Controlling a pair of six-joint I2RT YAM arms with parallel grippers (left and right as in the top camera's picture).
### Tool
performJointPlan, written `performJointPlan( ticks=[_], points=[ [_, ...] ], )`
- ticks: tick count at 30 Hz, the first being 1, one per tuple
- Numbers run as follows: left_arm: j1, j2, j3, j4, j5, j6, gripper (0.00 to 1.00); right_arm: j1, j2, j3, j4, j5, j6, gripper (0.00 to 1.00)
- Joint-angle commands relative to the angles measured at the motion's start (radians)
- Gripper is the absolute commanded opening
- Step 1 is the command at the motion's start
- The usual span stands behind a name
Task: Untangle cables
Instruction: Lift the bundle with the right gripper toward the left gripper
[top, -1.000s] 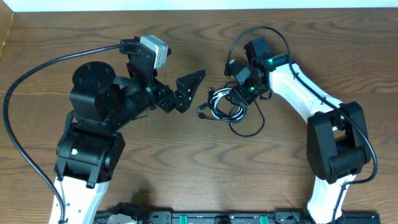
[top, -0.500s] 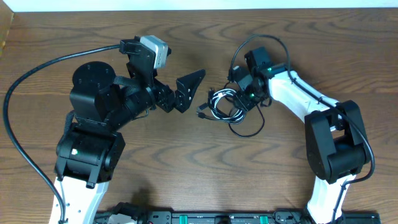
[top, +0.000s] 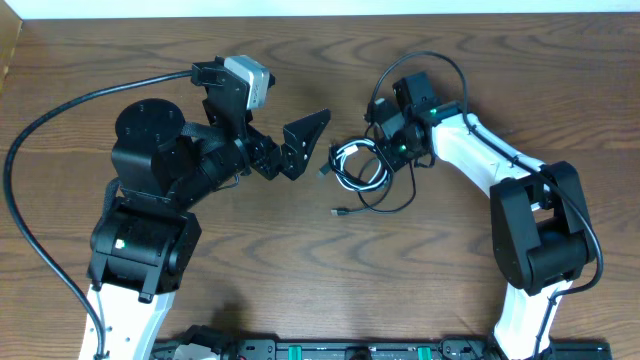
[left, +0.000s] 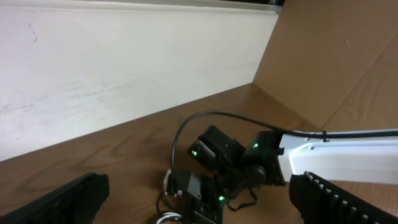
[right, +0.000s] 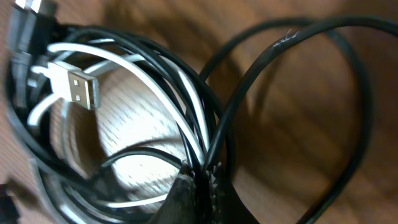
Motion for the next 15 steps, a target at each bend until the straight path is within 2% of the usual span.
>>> performJointPlan(
  ticks=[1,15],
  points=[
    [0.000,0.002,0.025,-0.003,-0.022,-0.009,0.98,0.009,-0.042,0.080,-0.010,-0.040,0.017,0.01],
    [0.000,0.119,0.025,-0.010,-0.048,-0.005,0.98,0.008,-0.247,0.157,-0.041,-0.058,0.016,0.01]
  ],
)
